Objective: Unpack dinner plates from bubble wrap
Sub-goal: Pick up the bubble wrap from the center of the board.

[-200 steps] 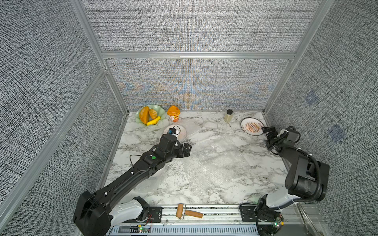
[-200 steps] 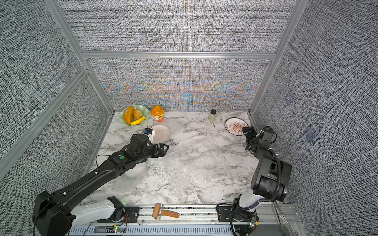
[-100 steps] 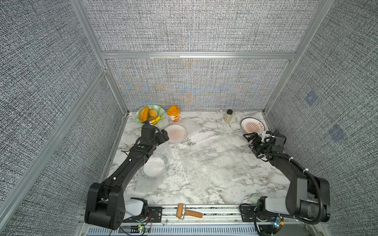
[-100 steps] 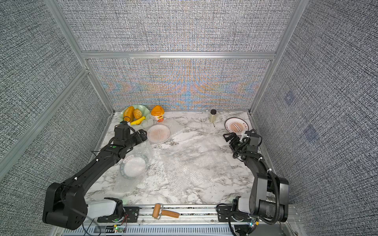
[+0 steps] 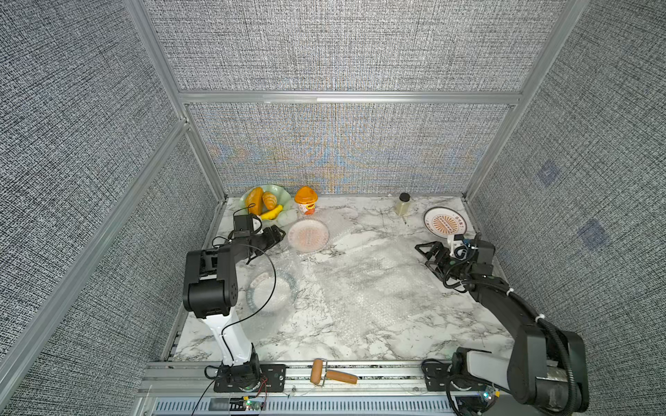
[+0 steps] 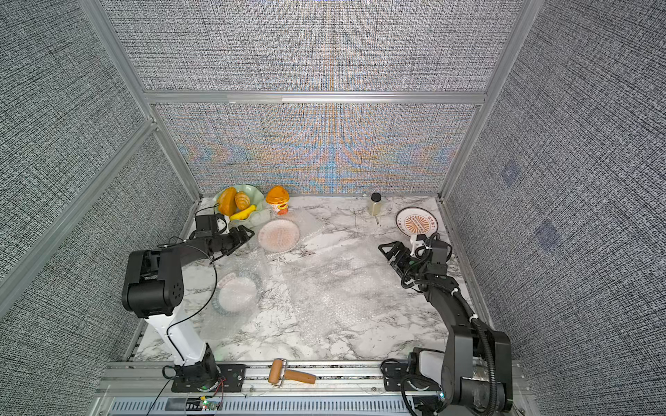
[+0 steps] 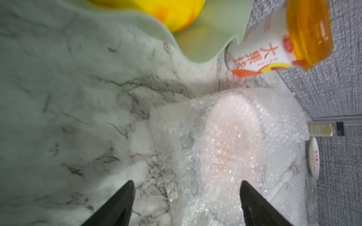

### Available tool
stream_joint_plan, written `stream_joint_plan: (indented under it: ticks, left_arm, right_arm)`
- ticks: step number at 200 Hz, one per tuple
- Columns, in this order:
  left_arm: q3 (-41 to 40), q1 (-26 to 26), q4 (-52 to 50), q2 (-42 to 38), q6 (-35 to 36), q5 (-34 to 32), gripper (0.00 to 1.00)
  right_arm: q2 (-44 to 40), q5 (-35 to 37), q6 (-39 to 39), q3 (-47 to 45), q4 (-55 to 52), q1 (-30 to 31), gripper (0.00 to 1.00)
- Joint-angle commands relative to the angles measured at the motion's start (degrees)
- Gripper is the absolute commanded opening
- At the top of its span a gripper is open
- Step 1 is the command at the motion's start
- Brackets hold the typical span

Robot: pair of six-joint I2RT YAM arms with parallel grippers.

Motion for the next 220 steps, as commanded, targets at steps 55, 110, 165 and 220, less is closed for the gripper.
stream_joint_plan:
  ticks: [55,110,165,220]
  left_arm:
    - [4.72,-0.42,0.81,10.39,2.42,7.48,0.8]
    - [3.1,-3.18,1.5,10.63,2.09,8.75,0.56]
    - [0.93,-3.31,7.52,13.04,-5.21,11.75,0.45]
    - [7.6,-5.52,-3.94,15.72,-1.35,2.66,0.34]
  right_arm:
    - [-1.11,-1.12,-0.13,1.05,-1.18,2.25,0.99]
    - [4.57,0.8,0.33,4.13,2.69,8.64,0.99]
    - [9.62,0.08,2.21,4.29,6.84,11.97,0.99]
    - [9.85,-1.05,3.21,1.42,9.02,12.09,0.99]
